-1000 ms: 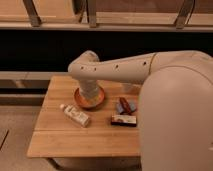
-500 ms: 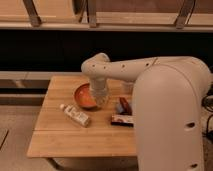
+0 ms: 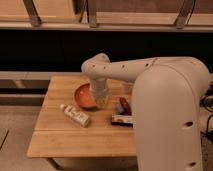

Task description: Push the ceramic bowl across the table

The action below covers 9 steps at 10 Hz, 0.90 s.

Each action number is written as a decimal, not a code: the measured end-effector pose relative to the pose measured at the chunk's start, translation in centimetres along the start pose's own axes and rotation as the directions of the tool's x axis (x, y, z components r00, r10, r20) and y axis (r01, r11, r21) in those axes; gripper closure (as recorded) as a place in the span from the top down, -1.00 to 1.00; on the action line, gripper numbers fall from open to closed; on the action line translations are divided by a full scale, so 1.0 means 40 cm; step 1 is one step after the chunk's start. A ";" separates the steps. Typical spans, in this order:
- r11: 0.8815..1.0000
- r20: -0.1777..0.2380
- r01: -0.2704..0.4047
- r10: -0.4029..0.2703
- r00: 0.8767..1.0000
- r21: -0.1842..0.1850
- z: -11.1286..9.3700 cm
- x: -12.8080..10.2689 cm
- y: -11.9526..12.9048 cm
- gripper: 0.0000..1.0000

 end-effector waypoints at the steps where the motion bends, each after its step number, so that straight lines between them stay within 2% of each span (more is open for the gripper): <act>1: 1.000 -0.057 0.007 -0.007 0.998 -0.002 0.048 0.012 -0.003 -1.00; 2: 1.000 -0.111 0.024 -0.024 0.994 -0.001 0.095 0.020 0.003 -1.00; 4: 0.997 -0.192 0.074 -0.073 0.979 0.001 0.170 0.013 0.028 -1.00; 5: 0.996 -0.204 0.093 -0.092 0.975 -0.004 0.186 0.000 0.036 -1.00; 7: 0.986 -0.194 0.162 -0.164 0.967 -0.029 0.203 -0.045 0.070 -1.00; 9: 0.964 -0.153 0.260 -0.266 0.952 -0.059 0.215 -0.091 0.113 -1.00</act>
